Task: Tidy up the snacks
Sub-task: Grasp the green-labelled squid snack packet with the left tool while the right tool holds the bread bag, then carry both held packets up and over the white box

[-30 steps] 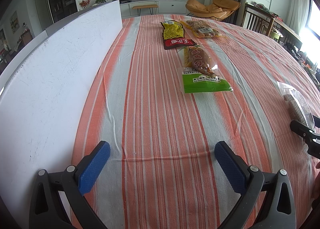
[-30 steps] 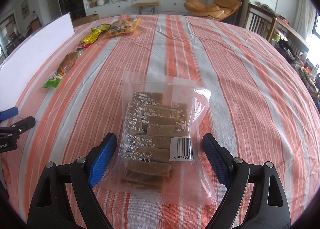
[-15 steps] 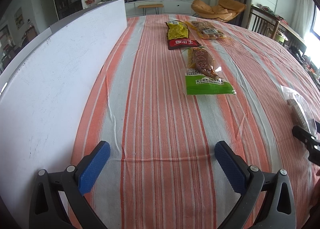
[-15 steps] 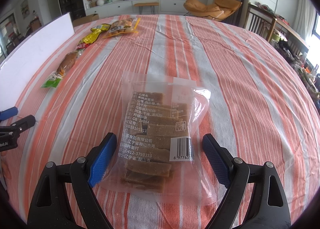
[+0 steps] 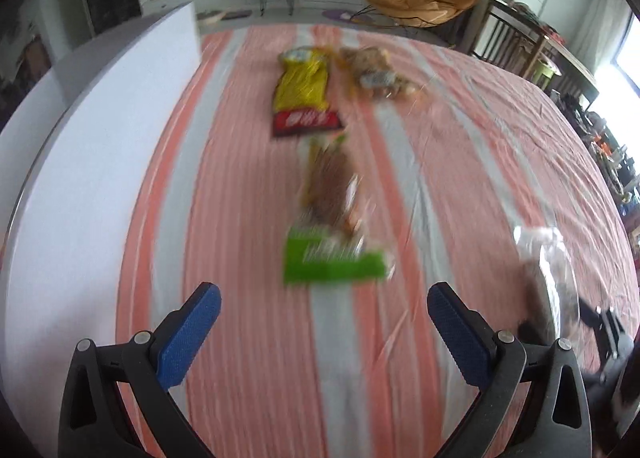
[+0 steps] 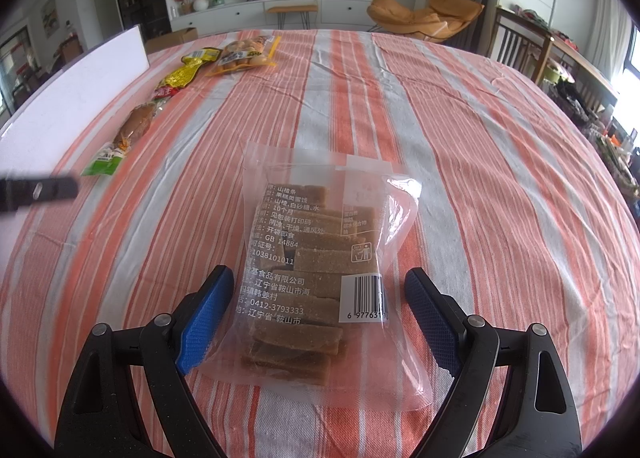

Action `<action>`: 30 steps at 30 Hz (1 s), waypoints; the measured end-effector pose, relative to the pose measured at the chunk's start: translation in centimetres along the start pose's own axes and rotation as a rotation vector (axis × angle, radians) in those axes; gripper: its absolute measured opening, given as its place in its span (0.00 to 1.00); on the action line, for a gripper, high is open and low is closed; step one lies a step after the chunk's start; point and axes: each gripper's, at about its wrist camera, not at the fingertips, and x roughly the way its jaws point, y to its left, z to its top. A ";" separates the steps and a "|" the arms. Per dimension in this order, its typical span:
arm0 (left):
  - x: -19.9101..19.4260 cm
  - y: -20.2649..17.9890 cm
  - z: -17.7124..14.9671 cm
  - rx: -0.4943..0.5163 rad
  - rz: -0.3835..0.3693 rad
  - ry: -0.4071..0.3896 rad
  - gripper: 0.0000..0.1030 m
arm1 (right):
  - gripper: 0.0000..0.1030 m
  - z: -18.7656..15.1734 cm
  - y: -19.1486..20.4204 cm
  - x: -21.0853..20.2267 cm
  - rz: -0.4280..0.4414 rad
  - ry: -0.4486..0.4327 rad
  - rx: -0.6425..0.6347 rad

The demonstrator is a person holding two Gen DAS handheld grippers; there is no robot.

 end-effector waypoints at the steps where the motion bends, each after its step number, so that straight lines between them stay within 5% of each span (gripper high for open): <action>1: 0.6 -0.3 0.8 0.010 0.005 0.002 0.99 | 0.87 0.0 0.0 -0.1 -0.001 0.000 0.000; 4: 3.5 -0.4 3.7 0.002 0.077 0.018 0.90 | 0.87 0.0 0.0 -0.1 -0.001 0.000 0.000; 8: 5.5 0.6 4.9 -0.032 0.080 0.032 0.57 | 0.87 0.0 0.1 -0.1 -0.001 0.001 0.000; 13: 4.3 1.7 2.2 -0.023 0.082 -0.005 0.54 | 0.87 0.0 0.1 -0.1 -0.001 0.001 -0.001; 22: -2.7 1.6 -10.6 0.056 0.038 -0.018 0.56 | 0.87 0.0 0.1 -0.1 -0.006 0.000 -0.004; 25: -3.4 1.6 -12.0 0.064 0.034 -0.058 0.61 | 0.87 -0.1 0.1 -0.2 -0.013 -0.002 -0.009; 27: -2.9 1.6 -11.8 0.071 0.046 -0.061 0.78 | 0.87 -0.1 0.1 -0.2 -0.017 -0.003 -0.012; 30: -2.4 1.8 -11.2 0.069 0.027 -0.076 0.88 | 0.87 -0.1 0.1 -0.2 -0.015 -0.003 -0.010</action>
